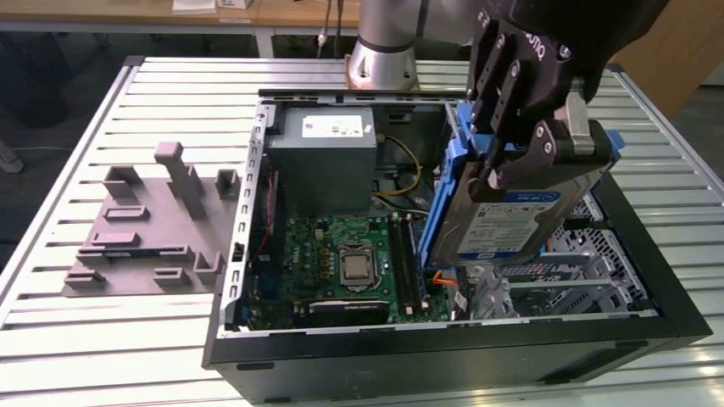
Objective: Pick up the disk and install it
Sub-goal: 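Insert the disk into the insertion slot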
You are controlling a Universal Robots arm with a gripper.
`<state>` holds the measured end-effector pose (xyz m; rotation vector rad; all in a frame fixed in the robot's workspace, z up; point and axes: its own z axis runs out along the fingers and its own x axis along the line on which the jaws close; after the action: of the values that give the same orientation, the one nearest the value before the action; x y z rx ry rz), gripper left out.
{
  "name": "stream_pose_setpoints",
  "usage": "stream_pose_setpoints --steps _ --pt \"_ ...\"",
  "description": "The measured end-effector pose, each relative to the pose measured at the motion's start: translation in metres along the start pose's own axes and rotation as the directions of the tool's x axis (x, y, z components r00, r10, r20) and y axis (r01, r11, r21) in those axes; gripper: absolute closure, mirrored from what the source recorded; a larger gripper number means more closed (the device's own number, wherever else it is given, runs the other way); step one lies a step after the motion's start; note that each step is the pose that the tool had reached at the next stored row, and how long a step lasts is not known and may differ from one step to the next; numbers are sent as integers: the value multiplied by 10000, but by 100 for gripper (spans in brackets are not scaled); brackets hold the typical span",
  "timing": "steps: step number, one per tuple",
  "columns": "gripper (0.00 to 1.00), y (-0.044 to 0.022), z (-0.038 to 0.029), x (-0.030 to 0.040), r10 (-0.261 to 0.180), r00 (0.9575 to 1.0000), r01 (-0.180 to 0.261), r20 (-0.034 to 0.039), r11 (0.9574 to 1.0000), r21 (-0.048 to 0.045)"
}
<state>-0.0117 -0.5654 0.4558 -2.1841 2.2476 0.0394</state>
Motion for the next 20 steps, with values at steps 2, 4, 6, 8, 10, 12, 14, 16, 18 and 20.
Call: stream_pose_setpoints --steps 2,4,6,8,10,12,14,16,18,20 --pt "64 -21 2 0 32 10000 -32 -2 10000 0" --pt "64 -26 7 1 165 9999 -165 0 9999 3" --pt "64 -40 11 1 260 9997 -260 0 9997 6" --pt "64 -62 15 1 264 9997 -264 1 9997 5" --pt "64 -89 20 0 258 9997 -258 0 9997 5" --pt "64 -120 25 0 242 9997 -242 0 9997 4" --pt "64 -154 29 -1 226 9997 -226 -1 9997 0" --pt "64 -195 30 -2 225 9997 -225 -2 9997 -7" --pt "64 -238 31 -4 224 9997 -224 -1 9997 -16" --pt "64 -283 32 -5 224 9997 -224 0 9997 -27"
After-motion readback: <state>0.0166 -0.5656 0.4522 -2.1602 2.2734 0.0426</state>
